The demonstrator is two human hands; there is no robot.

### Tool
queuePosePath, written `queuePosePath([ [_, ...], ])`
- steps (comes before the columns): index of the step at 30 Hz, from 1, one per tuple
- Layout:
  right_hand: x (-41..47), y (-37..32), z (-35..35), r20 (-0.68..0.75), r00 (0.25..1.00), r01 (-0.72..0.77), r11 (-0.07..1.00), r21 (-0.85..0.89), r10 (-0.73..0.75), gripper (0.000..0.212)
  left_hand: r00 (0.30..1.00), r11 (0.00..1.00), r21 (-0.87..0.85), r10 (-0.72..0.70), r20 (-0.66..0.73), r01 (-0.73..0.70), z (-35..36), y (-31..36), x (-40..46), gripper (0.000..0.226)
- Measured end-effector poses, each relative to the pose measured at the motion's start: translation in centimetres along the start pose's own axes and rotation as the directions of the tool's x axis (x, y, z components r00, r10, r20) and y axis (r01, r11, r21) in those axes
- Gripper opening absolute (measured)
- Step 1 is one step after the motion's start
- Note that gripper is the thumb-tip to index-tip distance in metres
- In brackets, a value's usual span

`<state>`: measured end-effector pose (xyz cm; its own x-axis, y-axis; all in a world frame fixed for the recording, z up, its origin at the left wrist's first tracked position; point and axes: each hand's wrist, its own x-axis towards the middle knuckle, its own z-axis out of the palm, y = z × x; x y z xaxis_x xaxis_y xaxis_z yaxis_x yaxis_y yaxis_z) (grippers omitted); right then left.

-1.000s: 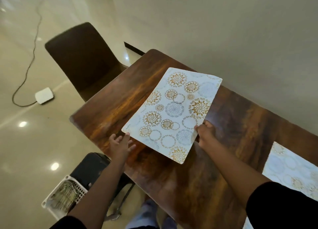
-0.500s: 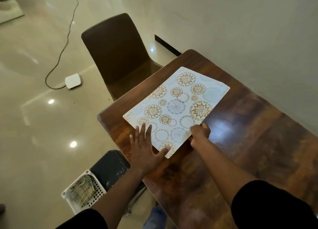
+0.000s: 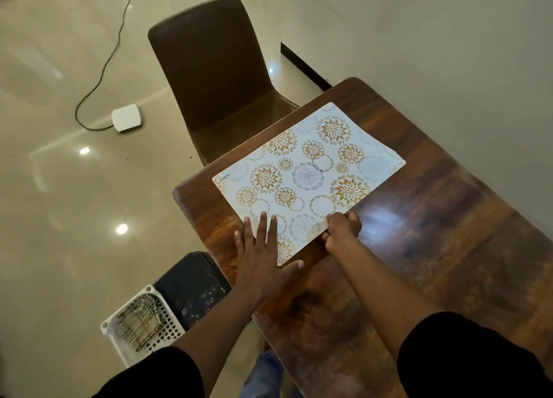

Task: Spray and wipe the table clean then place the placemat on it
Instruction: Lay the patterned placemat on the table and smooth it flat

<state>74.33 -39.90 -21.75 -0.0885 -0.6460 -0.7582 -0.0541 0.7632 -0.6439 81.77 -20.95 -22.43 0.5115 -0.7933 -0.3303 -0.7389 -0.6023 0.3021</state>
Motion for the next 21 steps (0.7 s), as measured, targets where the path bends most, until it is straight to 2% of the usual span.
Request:
queuePosePath([
  [4, 0.5, 0.2, 0.4, 0.021, 1.0, -0.008, 1.0, 0.017, 0.008, 0.036, 1.0, 1.0, -0.005, -0.021, 0.0, 0.021, 0.5, -0.6, 0.8, 0.106],
  [8, 1.1, 0.3, 0.6, 0.055, 0.998, 0.02, 1.0, -0.006, -0.02, 0.027, 1.0, 1.0, 0.014, -0.026, 0.004, 0.026, 0.6, -0.9, 1.3, 0.105],
  [13, 1.3, 0.0, 0.1, 0.073, 0.994, 0.097, 0.98, -0.171, -0.086, 0.017, 0.997, 0.993, 0.118, -0.026, 0.066, 0.018, 0.2, -0.9, 1.3, 0.094],
  [15, 1.2, -0.5, -0.2, 0.071, 0.991, 0.127, 0.964, -0.232, -0.114, 0.021, 0.996, 0.989, 0.151, -0.022, 0.088, 0.009, 0.3, -0.9, 1.2, 0.09],
  [18, 1.1, -1.3, -0.9, 0.053, 0.979, 0.202, 0.892, -0.404, -0.198, 0.037, 0.997, 0.991, 0.134, -0.017, 0.071, 0.008, 0.5, -1.0, 1.2, 0.091],
  [21, 1.2, -2.0, -2.2, 0.073, 0.925, 0.325, 0.679, -0.658, -0.372, 0.053, 0.999, 0.991, 0.132, -0.014, 0.051, 0.007, 0.6, -1.0, 1.2, 0.091],
])
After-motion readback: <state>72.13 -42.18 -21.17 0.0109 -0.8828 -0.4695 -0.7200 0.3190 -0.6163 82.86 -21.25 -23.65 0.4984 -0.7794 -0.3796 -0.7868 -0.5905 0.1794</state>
